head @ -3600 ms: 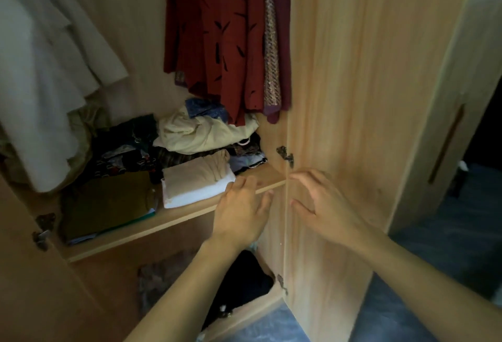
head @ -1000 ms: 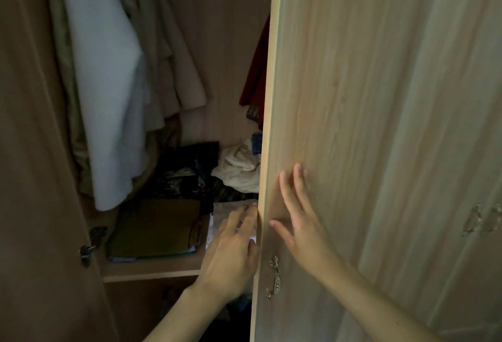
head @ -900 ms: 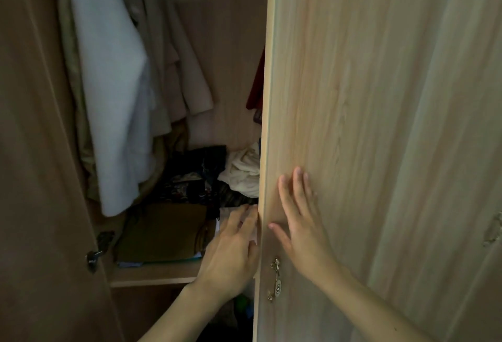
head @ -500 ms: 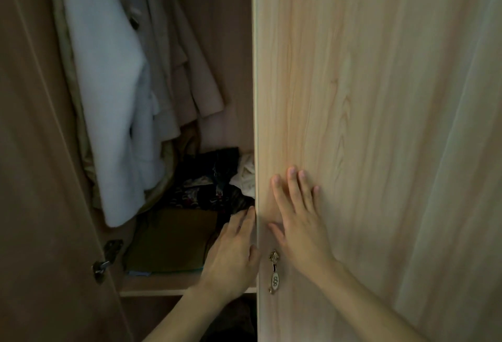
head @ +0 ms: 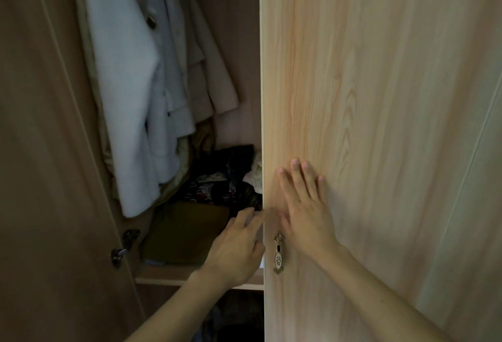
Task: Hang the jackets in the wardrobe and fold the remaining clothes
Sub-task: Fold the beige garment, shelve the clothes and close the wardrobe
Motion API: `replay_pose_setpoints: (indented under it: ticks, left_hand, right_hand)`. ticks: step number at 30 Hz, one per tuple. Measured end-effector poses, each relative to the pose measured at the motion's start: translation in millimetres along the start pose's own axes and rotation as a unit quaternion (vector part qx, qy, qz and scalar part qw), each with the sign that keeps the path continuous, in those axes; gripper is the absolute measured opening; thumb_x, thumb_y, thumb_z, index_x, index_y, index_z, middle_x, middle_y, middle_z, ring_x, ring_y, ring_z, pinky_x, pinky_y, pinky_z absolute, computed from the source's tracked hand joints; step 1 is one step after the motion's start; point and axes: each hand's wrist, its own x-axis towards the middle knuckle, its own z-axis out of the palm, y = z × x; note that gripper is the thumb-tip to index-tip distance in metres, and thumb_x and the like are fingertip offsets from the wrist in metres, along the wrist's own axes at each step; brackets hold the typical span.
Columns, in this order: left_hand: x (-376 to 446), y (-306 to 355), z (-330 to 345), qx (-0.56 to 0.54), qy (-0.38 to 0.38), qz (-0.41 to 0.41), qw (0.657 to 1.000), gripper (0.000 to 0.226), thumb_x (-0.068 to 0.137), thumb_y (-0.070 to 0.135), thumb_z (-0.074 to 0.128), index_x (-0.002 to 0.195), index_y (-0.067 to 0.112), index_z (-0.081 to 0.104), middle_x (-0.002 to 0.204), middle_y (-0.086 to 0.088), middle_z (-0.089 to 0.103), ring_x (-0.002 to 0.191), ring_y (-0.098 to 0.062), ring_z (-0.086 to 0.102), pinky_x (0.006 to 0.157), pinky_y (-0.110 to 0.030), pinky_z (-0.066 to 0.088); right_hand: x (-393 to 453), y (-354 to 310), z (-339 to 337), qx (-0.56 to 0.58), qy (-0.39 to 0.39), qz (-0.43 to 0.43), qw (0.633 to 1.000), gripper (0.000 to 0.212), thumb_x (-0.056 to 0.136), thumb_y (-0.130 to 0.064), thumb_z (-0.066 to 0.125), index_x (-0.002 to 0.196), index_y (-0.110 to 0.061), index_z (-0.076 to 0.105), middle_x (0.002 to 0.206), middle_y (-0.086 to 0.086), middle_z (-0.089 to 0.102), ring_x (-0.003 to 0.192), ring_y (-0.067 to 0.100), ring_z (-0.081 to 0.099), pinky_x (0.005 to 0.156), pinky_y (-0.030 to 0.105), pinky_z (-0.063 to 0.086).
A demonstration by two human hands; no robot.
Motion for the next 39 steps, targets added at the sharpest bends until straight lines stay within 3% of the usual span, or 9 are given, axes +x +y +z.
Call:
replay_pose_setpoints:
  ticks: [4,8,13,17,25,34,39]
  left_hand:
    - [-3,3,-6,0.014,0.01,-0.019,1.0,0.059,0.097,0.033,0.038,0.149,0.043,0.013,0.157,0.007,0.019,0.139,-0.021,0.032,0.105,-0.036,0.044]
    - [-13,12,-18,0.005,0.012,-0.004,1.0,0.056,0.098,0.036,0.037,0.15,0.041,0.017,0.156,0.011,0.02,0.14,-0.014,0.029,0.11,-0.03,0.037]
    - [-40,15,-32,0.018,0.057,-0.055,0.997,0.053,0.102,0.037,0.039,0.154,0.03,0.028,0.156,0.008,0.029,0.138,-0.013,0.03,0.112,-0.033,0.035]
    - [-82,3,-41,0.056,0.059,-0.091,0.993,0.051,0.102,0.044,0.036,0.152,0.03,0.033,0.153,0.01,0.033,0.137,-0.012,0.03,0.111,-0.035,0.036]
    - [-166,-30,-78,0.055,0.095,-0.09,0.99,0.052,0.098,0.06,0.029,0.145,0.038,0.036,0.147,0.018,0.034,0.131,-0.007,0.038,0.103,-0.03,0.044]
    - [-286,-57,-139,0.029,0.127,-0.026,0.991,0.052,0.098,0.059,0.03,0.144,0.037,0.036,0.148,0.017,0.035,0.132,-0.008,0.038,0.107,-0.028,0.042]
    - [-337,-67,-165,0.004,0.12,-0.029,0.992,0.052,0.1,0.054,0.033,0.146,0.031,0.037,0.151,0.013,0.035,0.135,-0.01,0.034,0.11,-0.032,0.039]
  right_hand:
    - [0,0,-4,0.017,-0.017,-0.005,1.0,0.094,0.085,-0.03,0.066,0.158,-0.015,0.009,0.166,0.011,-0.006,0.152,0.031,-0.009,0.12,0.059,0.013]
    - [-2,-2,-11,0.081,-0.008,-0.019,0.996,0.085,0.088,-0.031,0.063,0.157,-0.015,0.016,0.166,0.011,-0.003,0.152,0.029,-0.009,0.12,0.058,0.016]
    - [-6,-25,-8,0.269,0.012,-0.073,0.96,0.06,0.098,-0.03,0.054,0.153,-0.016,0.033,0.159,0.005,0.032,0.149,0.017,0.022,0.119,0.041,0.03]
    - [-14,-54,-7,0.305,-0.019,-0.082,0.949,0.059,0.097,-0.043,0.053,0.148,-0.015,0.041,0.146,0.007,0.048,0.135,0.023,0.044,0.107,0.043,0.042]
    - [-46,-121,-37,0.254,-0.127,-0.101,0.953,0.074,0.093,-0.066,0.031,0.154,-0.025,0.027,0.158,0.0,0.033,0.146,0.018,0.027,0.115,0.042,0.032]
    - [-110,-240,-107,0.247,-0.14,-0.051,0.957,0.066,0.097,-0.059,0.04,0.154,-0.029,0.026,0.16,-0.005,0.026,0.147,0.015,0.02,0.118,0.038,0.029]
    - [-148,-297,-135,0.241,-0.164,-0.035,0.956,0.065,0.095,-0.065,0.036,0.152,-0.037,0.023,0.16,-0.01,0.023,0.147,0.012,0.019,0.118,0.036,0.026]
